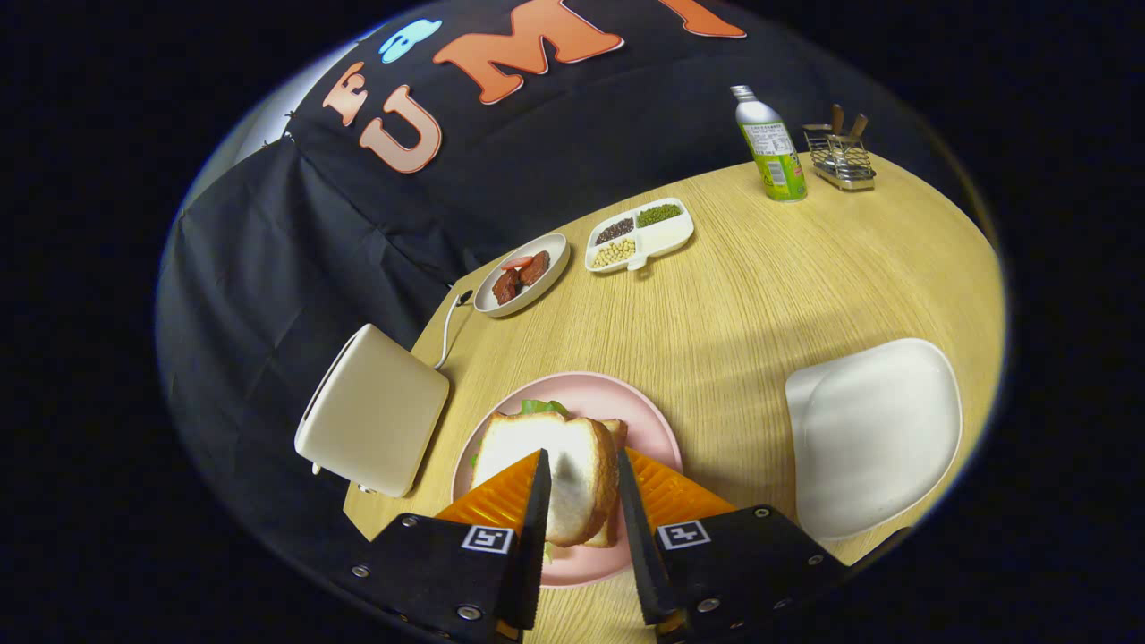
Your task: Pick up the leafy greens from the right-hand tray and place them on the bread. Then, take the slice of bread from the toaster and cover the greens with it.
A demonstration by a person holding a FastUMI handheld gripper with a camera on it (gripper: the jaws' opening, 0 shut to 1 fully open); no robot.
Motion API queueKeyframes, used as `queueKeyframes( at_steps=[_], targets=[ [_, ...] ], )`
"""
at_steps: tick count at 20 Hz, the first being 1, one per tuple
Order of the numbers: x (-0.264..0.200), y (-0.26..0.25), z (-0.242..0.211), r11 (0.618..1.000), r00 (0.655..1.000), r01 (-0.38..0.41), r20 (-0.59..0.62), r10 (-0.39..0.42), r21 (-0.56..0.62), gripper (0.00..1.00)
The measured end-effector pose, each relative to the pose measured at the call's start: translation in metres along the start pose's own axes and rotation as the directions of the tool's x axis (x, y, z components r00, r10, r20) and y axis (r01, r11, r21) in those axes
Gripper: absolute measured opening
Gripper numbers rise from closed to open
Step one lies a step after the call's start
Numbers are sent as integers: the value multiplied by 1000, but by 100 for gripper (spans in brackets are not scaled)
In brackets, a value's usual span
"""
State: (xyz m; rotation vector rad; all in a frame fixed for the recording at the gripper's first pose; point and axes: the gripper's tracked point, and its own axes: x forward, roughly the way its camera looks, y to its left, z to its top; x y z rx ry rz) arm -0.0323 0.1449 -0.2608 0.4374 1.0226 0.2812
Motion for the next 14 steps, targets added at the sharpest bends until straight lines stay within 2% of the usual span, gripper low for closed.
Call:
queueKeyframes(
  at_steps=[5, 8, 11, 14],
  targets=[
    [-5, 6, 9, 997, 998, -12, 54, 16, -73, 53],
    [-10, 8, 22, 993, 994, 0, 112, 13, -114, 62],
    [-20, 21, 35, 989, 986, -25, 162, 49, -144, 64],
    [-39, 29, 61, 980, 960, 5, 274, 51, -200, 64]
  ],
)
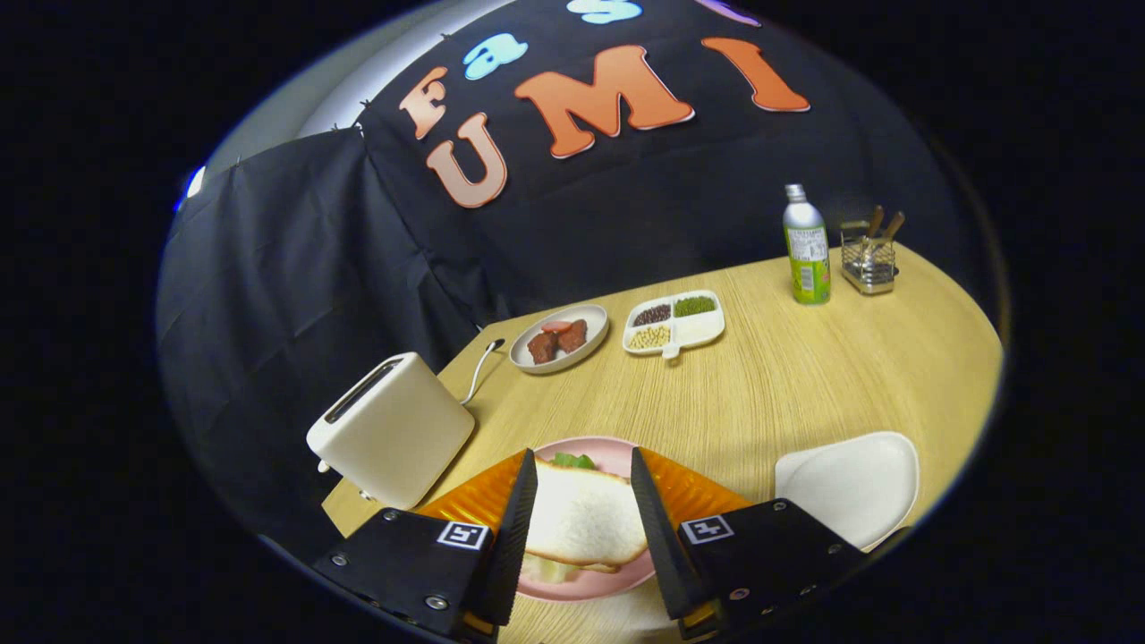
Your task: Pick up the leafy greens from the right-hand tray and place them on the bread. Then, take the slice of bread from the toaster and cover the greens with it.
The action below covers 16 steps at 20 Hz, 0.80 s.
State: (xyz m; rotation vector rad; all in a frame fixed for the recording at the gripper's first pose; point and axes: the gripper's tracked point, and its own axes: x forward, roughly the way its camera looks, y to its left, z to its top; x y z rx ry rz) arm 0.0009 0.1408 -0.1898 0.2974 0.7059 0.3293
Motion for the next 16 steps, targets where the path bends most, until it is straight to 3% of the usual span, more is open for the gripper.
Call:
queueKeyframes(
  at_steps=[7, 12, 16],
  targets=[
    [-36, 0, 78, 993, 956, 78, 288, -51, -84, 83],
    [-47, -2, 84, 983, 928, 134, 363, -80, -127, 91],
    [-62, -4, 100, 963, 884, 211, 453, -113, -171, 91]
  ],
)
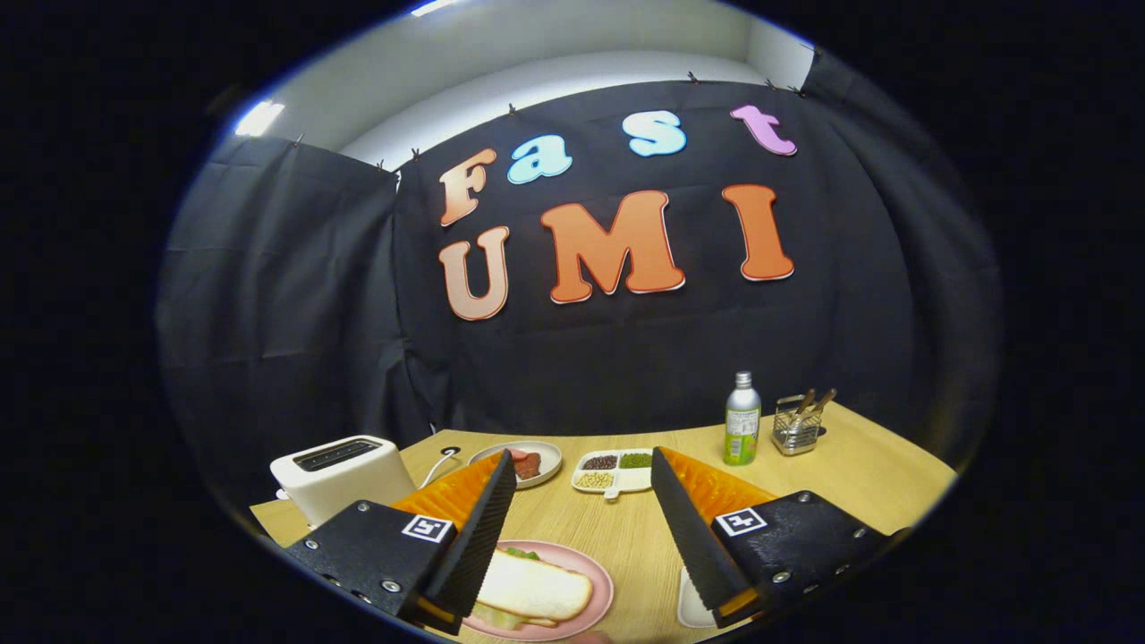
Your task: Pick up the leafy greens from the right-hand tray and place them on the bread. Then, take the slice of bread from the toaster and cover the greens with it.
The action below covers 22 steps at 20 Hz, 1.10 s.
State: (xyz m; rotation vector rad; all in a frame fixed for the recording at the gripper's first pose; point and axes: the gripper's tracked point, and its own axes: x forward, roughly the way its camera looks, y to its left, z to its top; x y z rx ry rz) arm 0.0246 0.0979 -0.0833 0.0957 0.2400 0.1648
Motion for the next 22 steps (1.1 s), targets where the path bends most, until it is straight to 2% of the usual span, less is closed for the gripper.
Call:
queueKeyframes(
  at_steps=[7, 13, 22],
  targets=[
    [-14, -5, 11, 996, 997, 44, 71, -38, -77, 92],
    [-22, -20, 29, 991, 990, 100, 110, -89, -92, 92],
    [-26, -16, 35, 987, 986, 122, 128, -109, -104, 92]
  ],
)
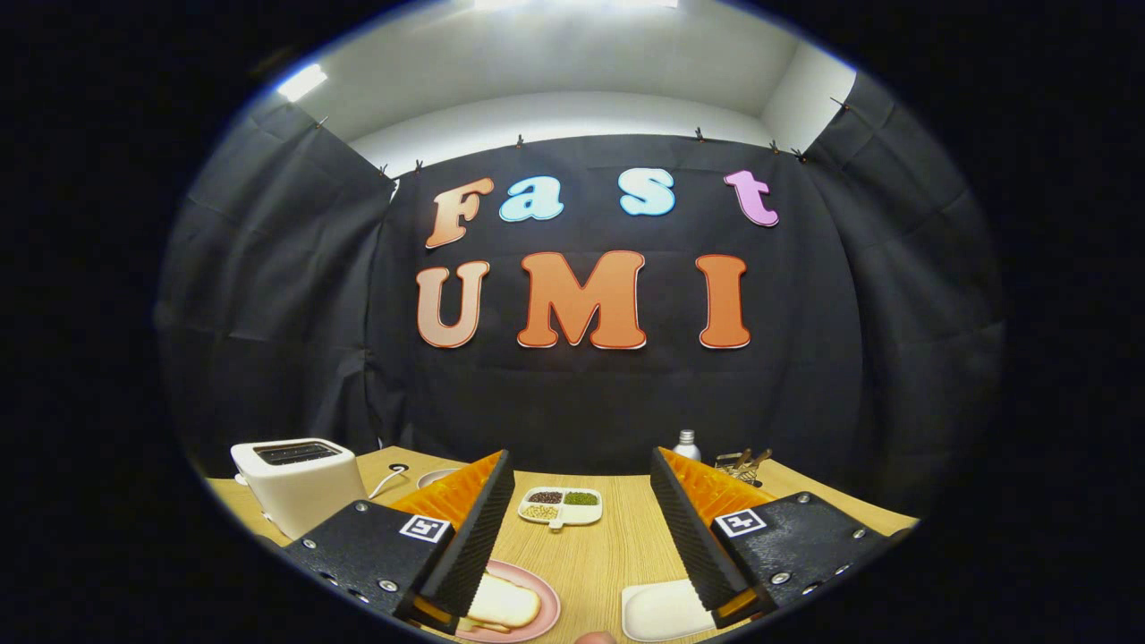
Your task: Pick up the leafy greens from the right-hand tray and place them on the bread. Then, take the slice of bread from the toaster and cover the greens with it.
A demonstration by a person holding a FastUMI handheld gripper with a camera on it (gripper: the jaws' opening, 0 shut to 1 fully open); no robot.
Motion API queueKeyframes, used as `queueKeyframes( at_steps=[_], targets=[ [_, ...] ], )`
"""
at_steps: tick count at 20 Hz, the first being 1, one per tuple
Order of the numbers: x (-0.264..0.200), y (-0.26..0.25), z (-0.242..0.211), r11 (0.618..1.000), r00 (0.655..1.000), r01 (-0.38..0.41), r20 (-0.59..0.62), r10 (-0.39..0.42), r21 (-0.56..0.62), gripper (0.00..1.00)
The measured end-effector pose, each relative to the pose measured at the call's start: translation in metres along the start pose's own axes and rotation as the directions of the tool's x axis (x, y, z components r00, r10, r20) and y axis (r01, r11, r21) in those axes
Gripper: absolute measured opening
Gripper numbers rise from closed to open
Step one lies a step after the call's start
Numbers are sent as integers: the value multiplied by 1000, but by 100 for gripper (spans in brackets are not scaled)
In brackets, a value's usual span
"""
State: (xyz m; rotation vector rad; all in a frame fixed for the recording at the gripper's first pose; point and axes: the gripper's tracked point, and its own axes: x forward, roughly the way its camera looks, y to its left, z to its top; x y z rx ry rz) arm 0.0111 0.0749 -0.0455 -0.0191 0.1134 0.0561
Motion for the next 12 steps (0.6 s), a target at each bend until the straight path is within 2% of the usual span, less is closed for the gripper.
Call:
queueKeyframes(
  at_steps=[12],
  targets=[
    [6, -9, -2, 1000, 1000, 23, -6, -22, 8, 93]
  ],
)
